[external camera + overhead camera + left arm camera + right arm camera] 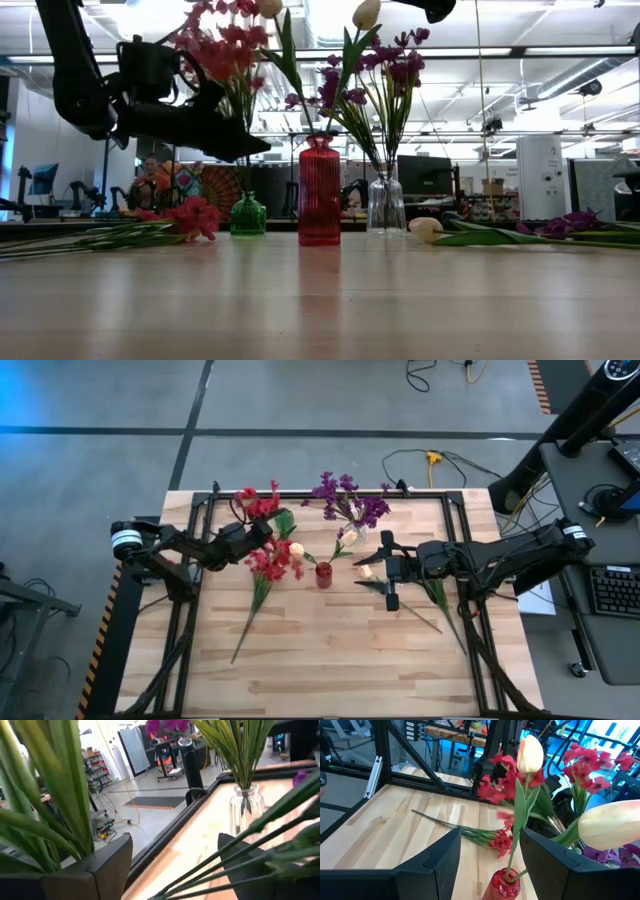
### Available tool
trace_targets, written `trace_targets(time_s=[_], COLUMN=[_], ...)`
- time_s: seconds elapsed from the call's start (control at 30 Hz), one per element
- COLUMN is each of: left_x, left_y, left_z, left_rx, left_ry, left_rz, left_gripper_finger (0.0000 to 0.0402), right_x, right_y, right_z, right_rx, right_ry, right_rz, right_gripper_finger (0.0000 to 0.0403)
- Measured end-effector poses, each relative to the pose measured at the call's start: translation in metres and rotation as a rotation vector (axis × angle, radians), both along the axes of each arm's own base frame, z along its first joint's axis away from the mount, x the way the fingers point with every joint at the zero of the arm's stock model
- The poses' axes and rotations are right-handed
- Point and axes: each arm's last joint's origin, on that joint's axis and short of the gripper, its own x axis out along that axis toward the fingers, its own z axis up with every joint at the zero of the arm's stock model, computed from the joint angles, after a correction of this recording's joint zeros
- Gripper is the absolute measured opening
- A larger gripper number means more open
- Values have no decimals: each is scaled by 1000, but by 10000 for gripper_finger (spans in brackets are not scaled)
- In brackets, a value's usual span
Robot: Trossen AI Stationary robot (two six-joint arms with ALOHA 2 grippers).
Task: Sort flowers into vase by color
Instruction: Put the red flowers into the green vase
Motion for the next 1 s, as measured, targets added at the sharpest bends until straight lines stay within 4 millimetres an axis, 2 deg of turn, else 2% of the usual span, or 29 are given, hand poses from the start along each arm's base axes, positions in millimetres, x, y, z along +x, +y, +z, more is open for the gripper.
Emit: trace_targets(time_s=[1.0], left_x=[-1], left_y=[-4], left_z=[-2], left_rx=[-74], left_ry=[32], left_rz=[-8], left_gripper_finger=[275], right_x=[0], right_y=[0], right_z=[1], right_rx=[7], right_ry=[-2], right_rz=[-1], right_gripper_finger=[196])
